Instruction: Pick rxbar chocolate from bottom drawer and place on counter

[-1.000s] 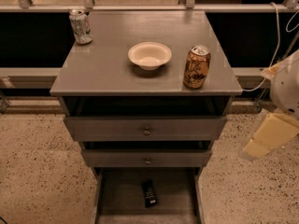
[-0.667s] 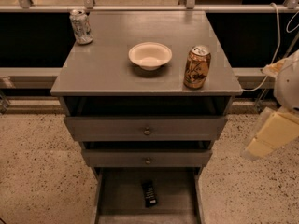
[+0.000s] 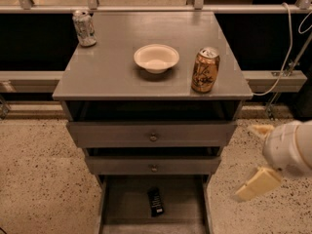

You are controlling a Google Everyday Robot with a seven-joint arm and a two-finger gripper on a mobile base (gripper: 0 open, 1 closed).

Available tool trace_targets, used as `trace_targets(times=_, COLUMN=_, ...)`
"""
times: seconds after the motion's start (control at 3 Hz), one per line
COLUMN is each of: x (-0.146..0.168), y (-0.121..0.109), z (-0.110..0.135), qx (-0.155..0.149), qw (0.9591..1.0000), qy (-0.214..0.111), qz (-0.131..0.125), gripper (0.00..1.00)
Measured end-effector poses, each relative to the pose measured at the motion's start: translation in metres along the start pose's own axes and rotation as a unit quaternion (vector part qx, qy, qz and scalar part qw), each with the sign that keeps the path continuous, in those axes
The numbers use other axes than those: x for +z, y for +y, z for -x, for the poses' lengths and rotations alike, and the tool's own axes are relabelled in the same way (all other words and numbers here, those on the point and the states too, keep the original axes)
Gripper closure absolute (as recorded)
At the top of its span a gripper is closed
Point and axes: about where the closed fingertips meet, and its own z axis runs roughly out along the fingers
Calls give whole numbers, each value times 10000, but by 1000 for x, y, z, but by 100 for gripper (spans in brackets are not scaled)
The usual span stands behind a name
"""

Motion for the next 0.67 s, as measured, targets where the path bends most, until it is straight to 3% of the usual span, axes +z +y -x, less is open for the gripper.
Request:
trace_targets(times=0.33, x=67, y=13, z=-14, qx=379, qw=9932, qy=-1091, qz=165, gripper=0)
trace_targets(times=0.67, x=91, y=5, z=-4, qx=641, qw=9700, qy=-2346, qz=42, gripper=0)
